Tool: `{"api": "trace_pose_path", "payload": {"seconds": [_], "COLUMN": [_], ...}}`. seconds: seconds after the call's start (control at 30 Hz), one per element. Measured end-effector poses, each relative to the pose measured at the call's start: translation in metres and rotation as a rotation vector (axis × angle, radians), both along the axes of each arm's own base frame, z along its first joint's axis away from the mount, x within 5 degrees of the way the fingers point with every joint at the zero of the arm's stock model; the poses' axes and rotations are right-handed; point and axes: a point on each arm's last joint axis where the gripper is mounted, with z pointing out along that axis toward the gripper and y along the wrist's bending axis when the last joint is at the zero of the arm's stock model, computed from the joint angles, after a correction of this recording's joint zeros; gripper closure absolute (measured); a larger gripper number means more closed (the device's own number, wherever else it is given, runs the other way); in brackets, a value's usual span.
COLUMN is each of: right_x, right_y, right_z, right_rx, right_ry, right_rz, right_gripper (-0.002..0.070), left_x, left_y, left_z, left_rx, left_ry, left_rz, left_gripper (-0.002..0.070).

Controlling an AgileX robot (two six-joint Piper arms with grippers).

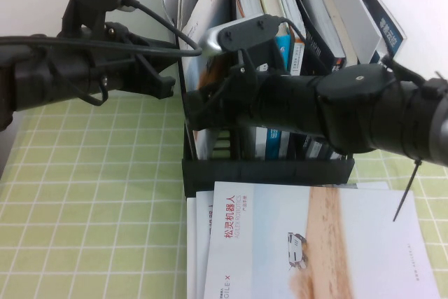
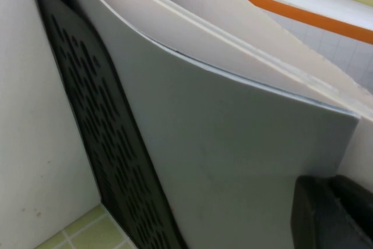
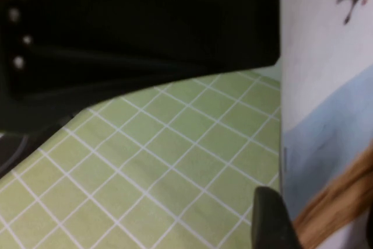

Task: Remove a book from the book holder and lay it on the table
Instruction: Hold the bookshelf, then pick up the right side book from the book shelf

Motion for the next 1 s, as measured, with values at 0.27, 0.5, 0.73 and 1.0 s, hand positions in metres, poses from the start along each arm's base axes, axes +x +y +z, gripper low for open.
{"api": "trace_pose_path", "payload": {"seconds": [0.27,0.5,0.73,1.0], "right_x": [0.003,0.01,0.015,0.026], "right_y": [0.002,0.001,-0.001,0.009], "right_z": [-0.006,-0.016,-0.022,-0.016], "right_rx": [-0.003,-0.06,-0.088,-0.063], "right_ry": [0.012,-0.017,-0.022,-0.049], "right_rz": [-0.007,-0.071,-0.122,-0.161], "right_gripper": [0.0331,0.0332,0.0332,0.0372], "left_x": [0.001,0.0,0.0,0.0], "left_y": [0.0,0.0,0.0,-0.001], "left_z": [0.0,0.001,0.001,0.001], "left_rx": [-0.014,-0.018,-0.018,-0.02], "left_ry": [0.003,0.002,0.001,0.002], "left_rz": [0.004,0.004,0.003,0.002], "left_gripper": [0.0677,0.0677,0.0677,0.0677]}}
